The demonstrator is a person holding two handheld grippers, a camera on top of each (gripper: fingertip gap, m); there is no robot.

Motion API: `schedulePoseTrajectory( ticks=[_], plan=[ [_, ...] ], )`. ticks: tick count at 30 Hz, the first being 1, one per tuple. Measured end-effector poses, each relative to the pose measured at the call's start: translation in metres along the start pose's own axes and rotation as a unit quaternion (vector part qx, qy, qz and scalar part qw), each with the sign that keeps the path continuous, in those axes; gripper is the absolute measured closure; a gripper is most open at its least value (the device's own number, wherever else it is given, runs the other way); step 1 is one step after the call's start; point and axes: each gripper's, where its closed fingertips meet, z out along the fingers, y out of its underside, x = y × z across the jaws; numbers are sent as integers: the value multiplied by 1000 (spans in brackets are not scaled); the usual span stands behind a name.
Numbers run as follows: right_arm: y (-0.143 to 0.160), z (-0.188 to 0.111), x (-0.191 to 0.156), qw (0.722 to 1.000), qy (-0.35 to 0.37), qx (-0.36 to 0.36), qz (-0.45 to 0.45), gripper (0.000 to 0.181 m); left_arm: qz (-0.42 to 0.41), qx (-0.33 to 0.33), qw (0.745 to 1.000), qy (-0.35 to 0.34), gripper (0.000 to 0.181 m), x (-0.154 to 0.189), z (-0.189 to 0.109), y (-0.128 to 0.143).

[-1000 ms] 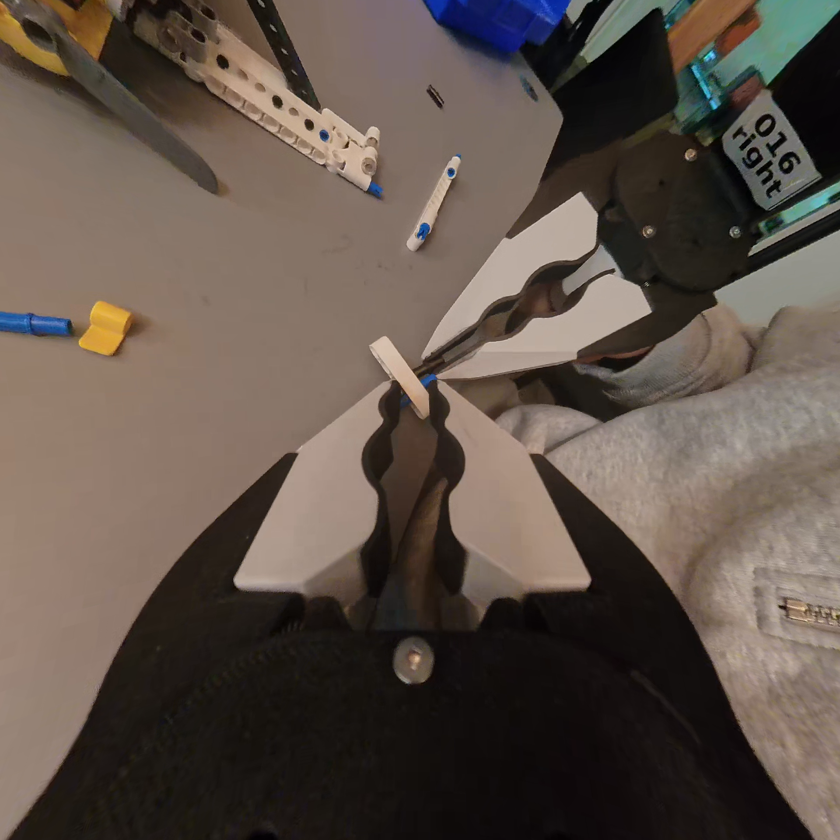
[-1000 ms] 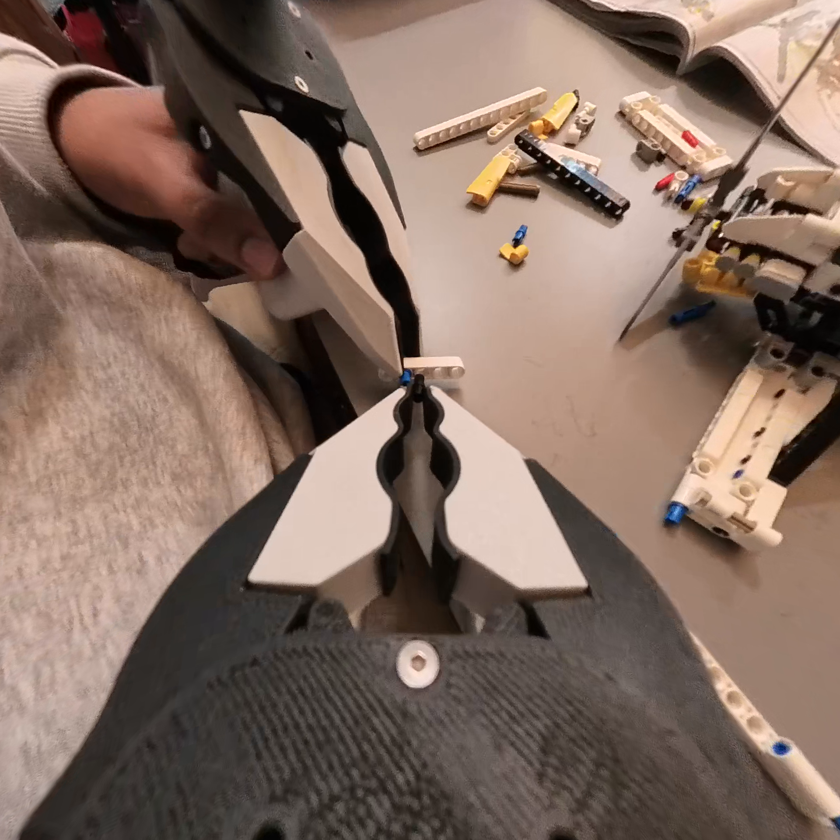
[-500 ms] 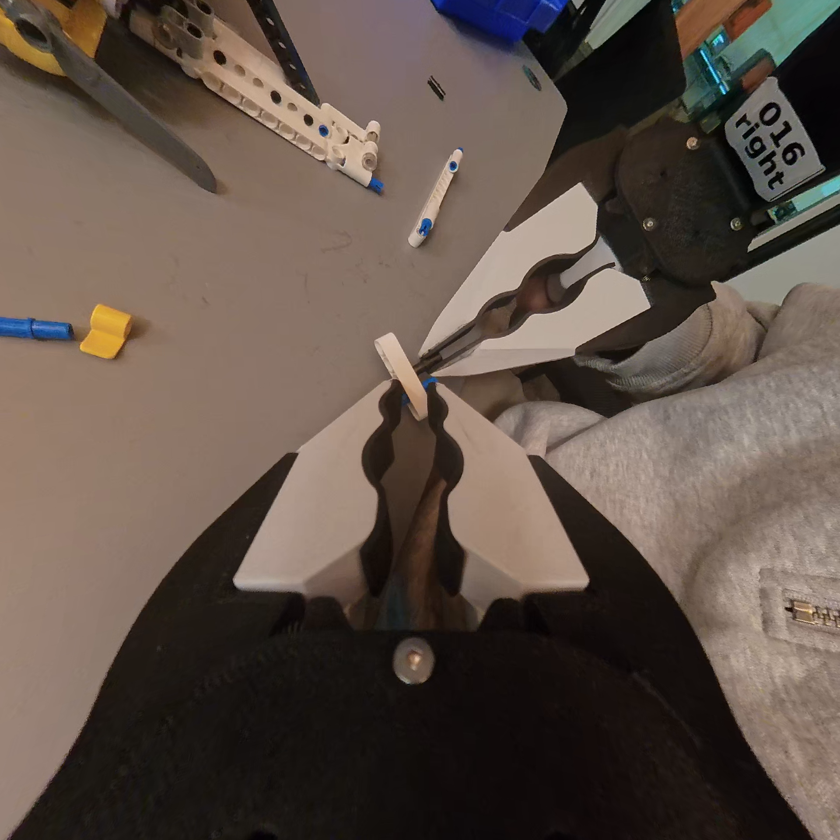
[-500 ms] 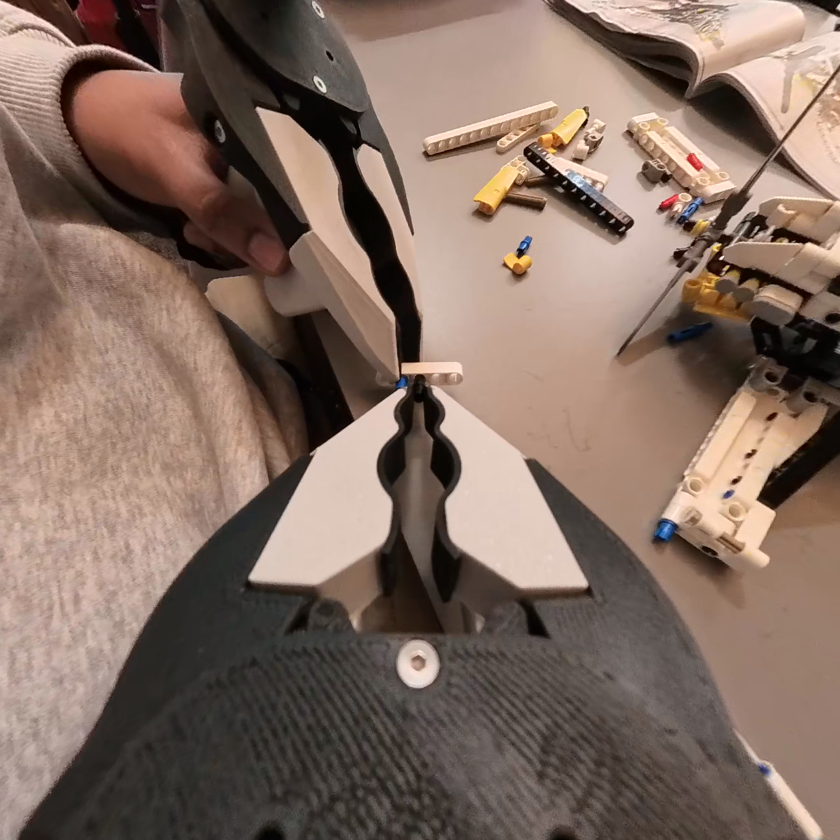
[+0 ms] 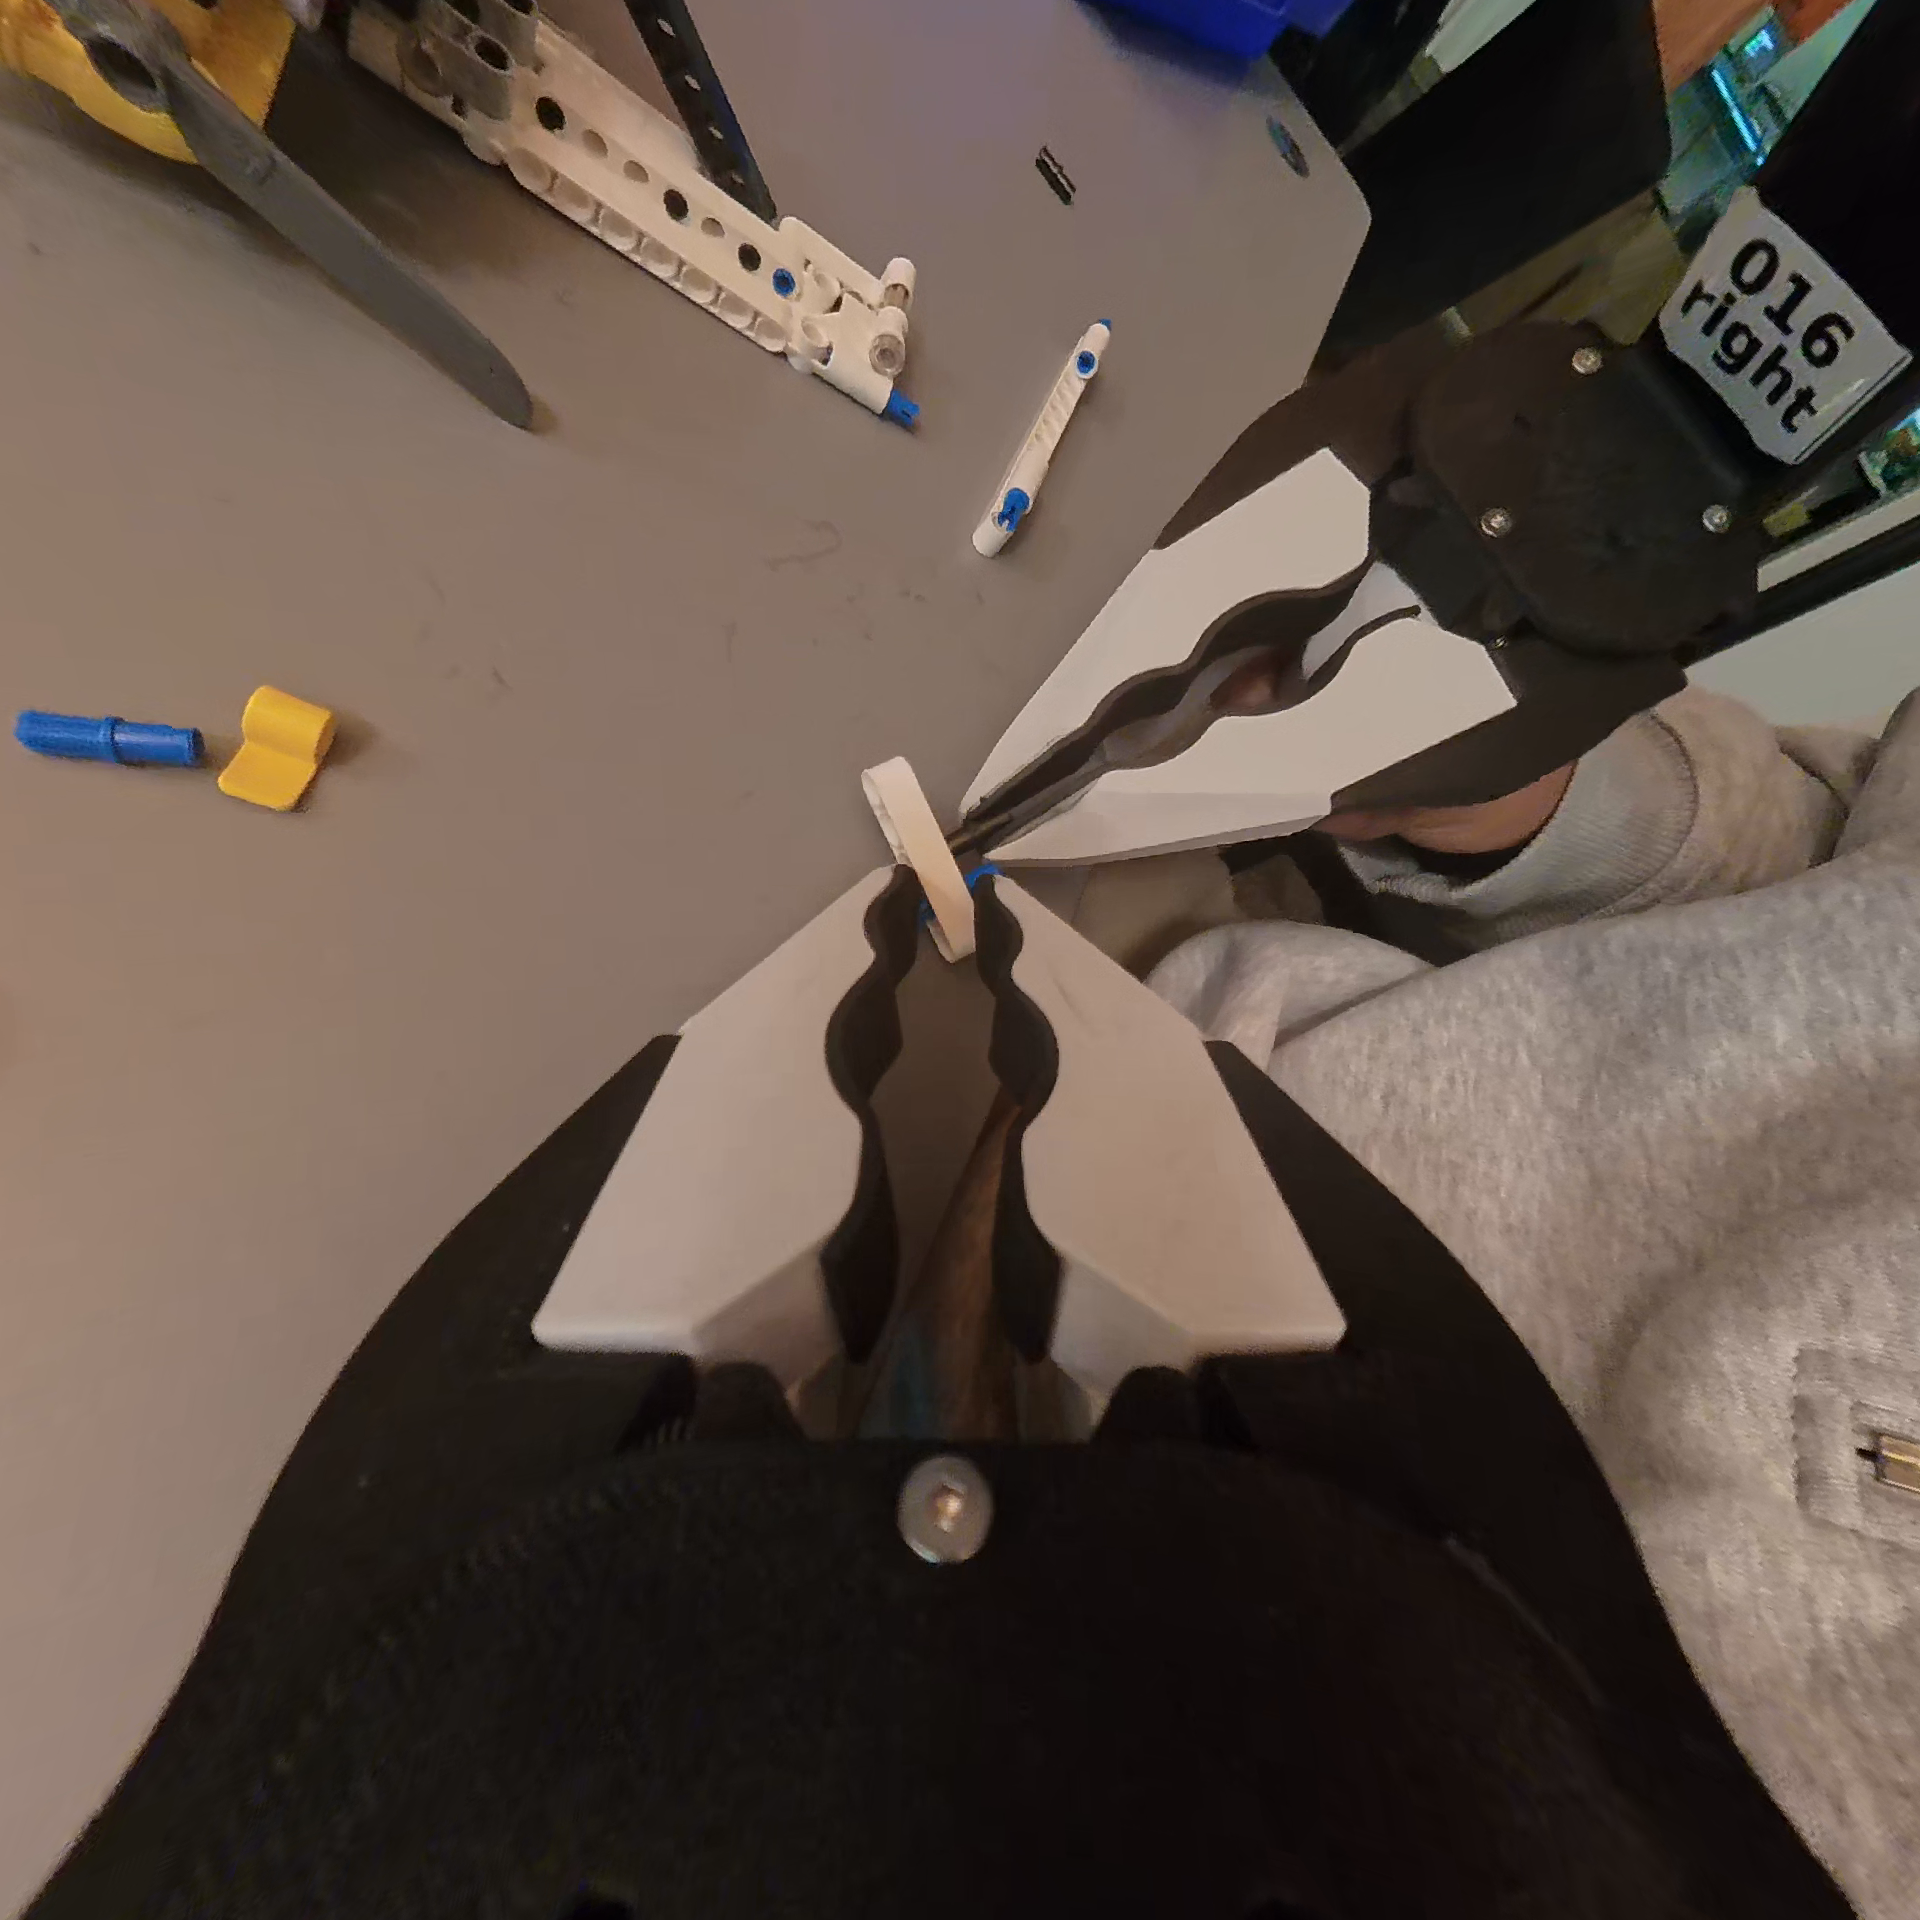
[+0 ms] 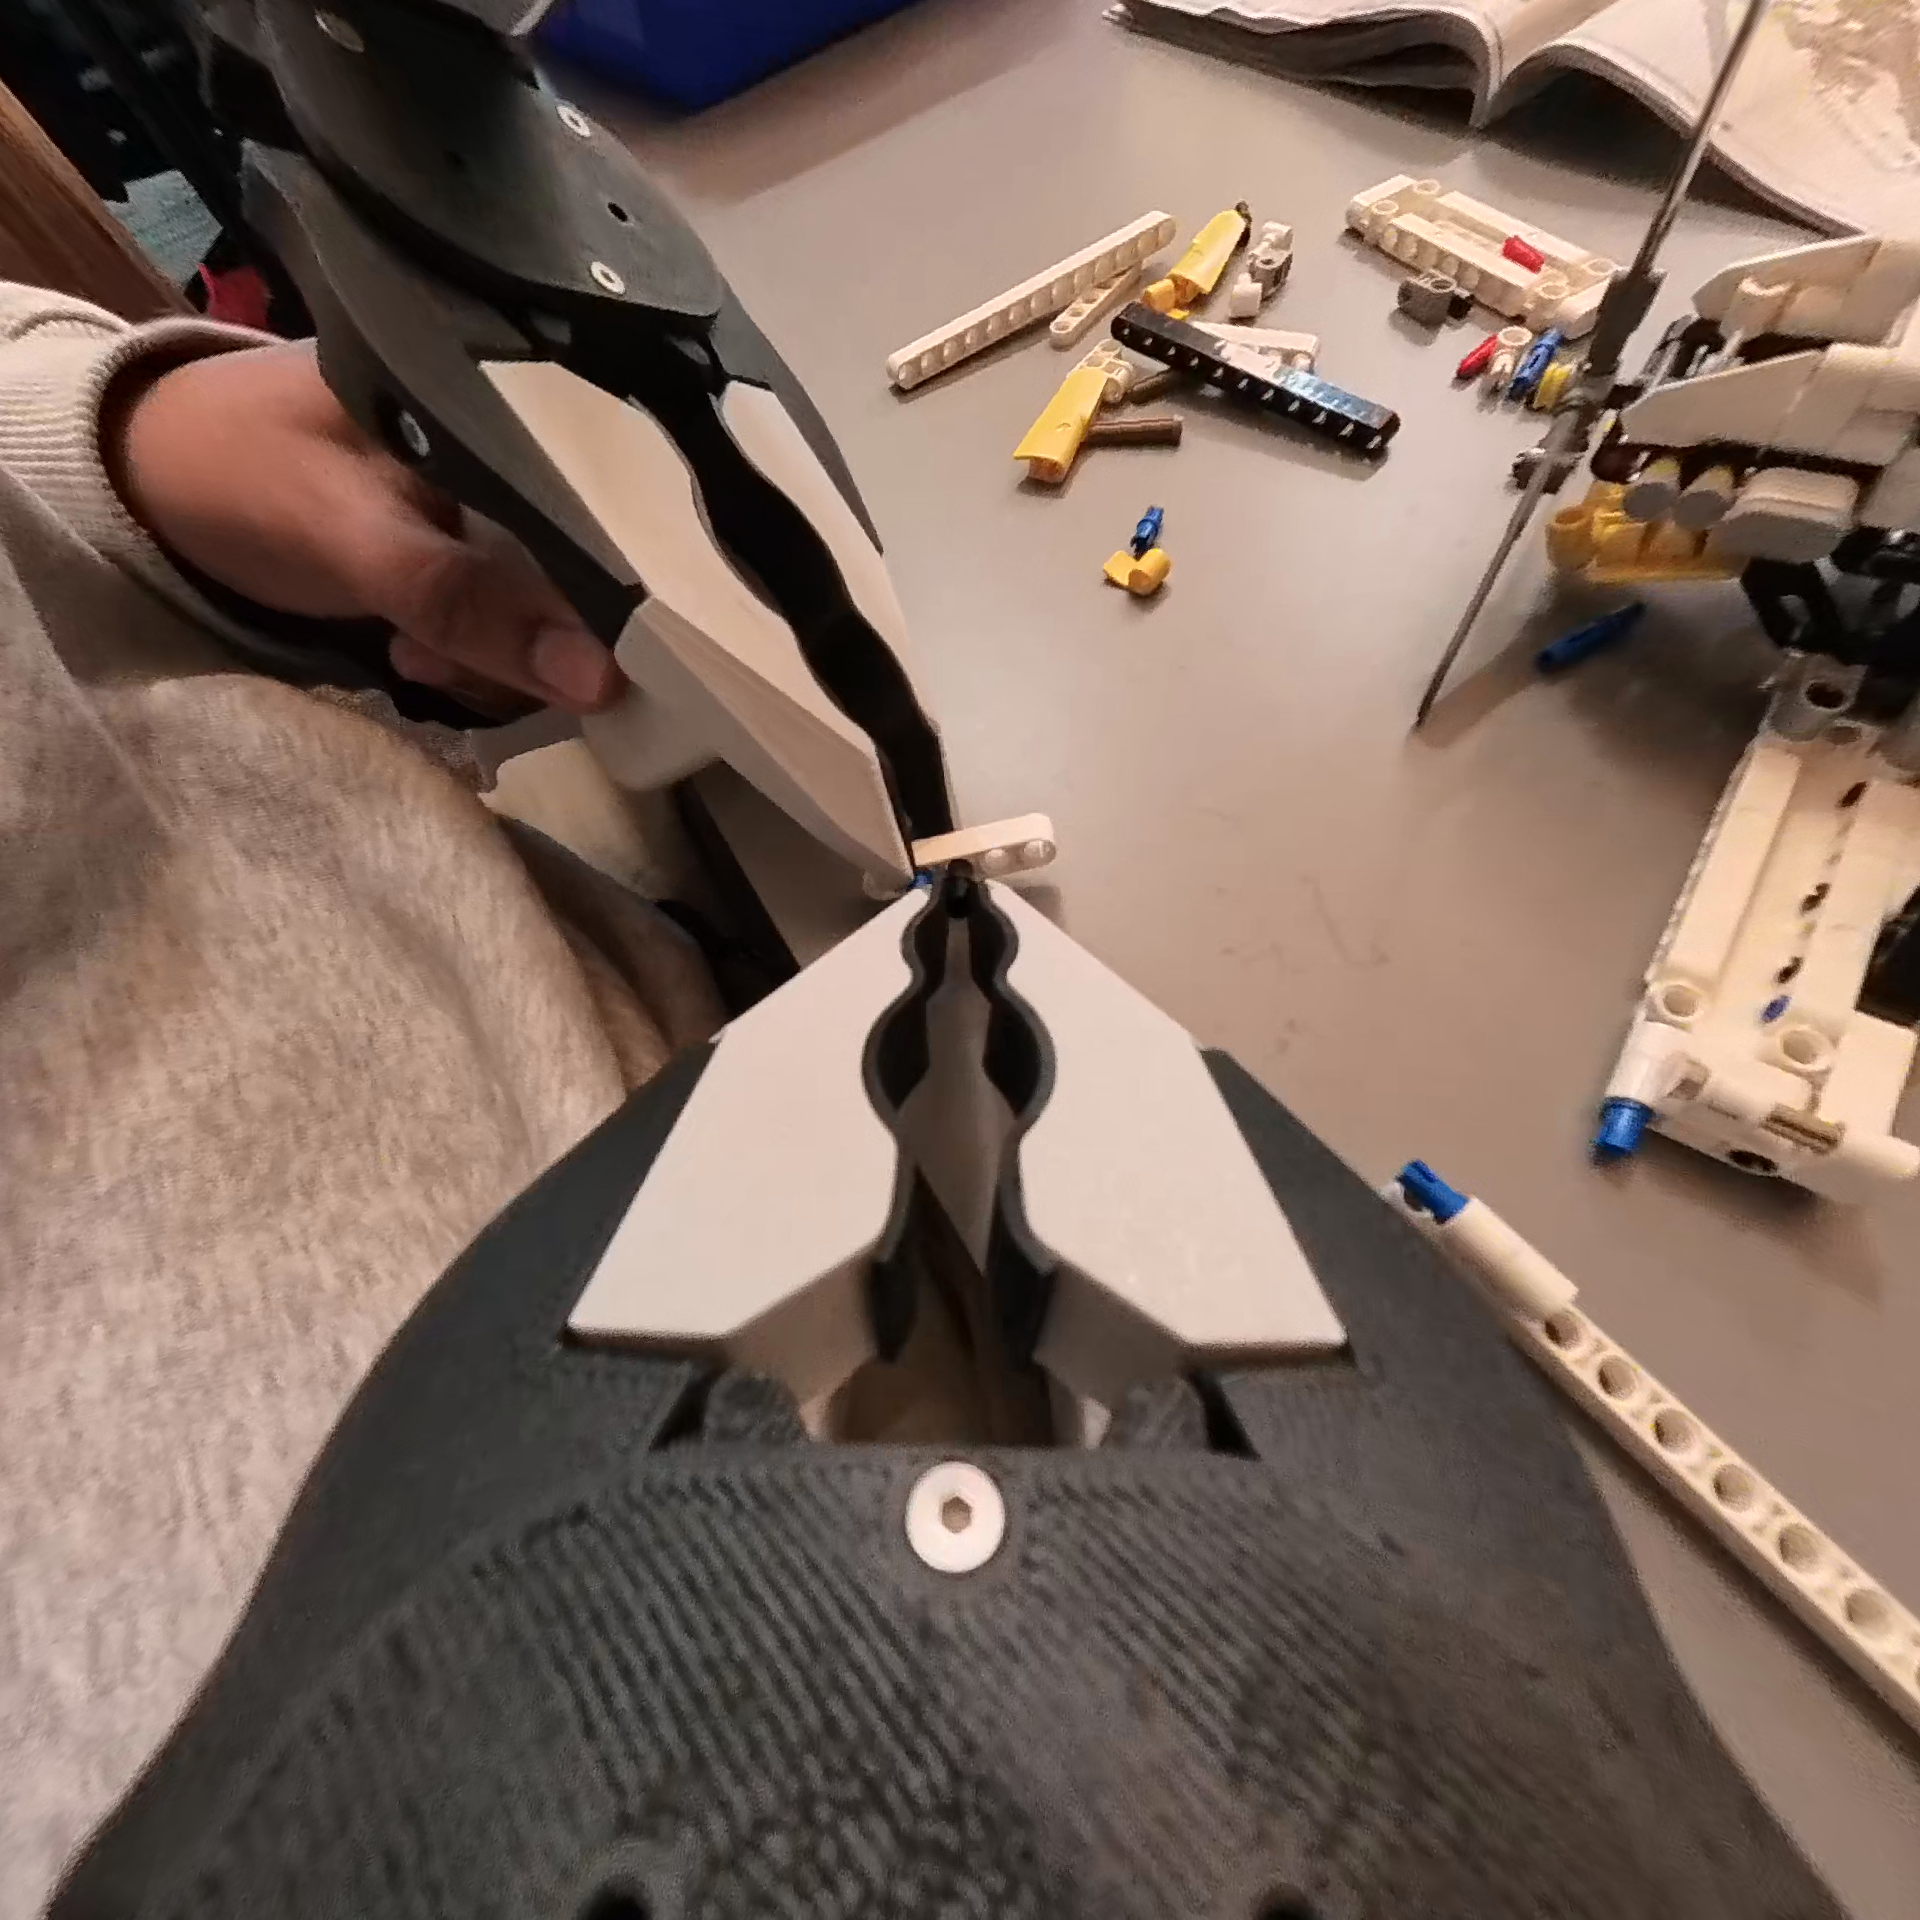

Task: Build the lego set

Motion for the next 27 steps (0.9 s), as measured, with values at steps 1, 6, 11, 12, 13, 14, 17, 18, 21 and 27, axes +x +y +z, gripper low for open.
schedulePoseTrajectory(
  ticks=[1,6,11,12,13,14,17,18,21,27],
  plan=[
    [0,0,0,1000,-3,-3,4,178,1,-1,1000,-2,172,0,0,0],
    [3,3,-1,999,-6,-26,-20,178,13,-11,1000,-20,172,-2,1,2],
    [6,5,-1,995,-4,-53,-80,178,17,-9,999,-26,173,-3,1,2],
    [6,5,-1,995,-6,-53,-84,178,19,-9,999,-27,174,-3,1,2],
    [7,5,-1,994,-6,-55,-91,178,19,-9,999,-28,174,-3,1,2],
    [7,5,-1,993,-4,-60,-100,178,19,-9,999,-29,174,-3,1,2],
    [8,4,-1,989,5,-75,-124,178,17,-7,1000,-23,173,-2,0,1],
    [8,4,0,989,7,-76,-124,178,20,-5,1000,-22,173,-1,0,0],
    [9,5,3,991,9,-73,-108,178,33,10,999,-23,158,4,0,-2],
    [8,5,3,994,8,-64,-83,178,134,-16,982,-129,157,-8,0,4]
  ],
)
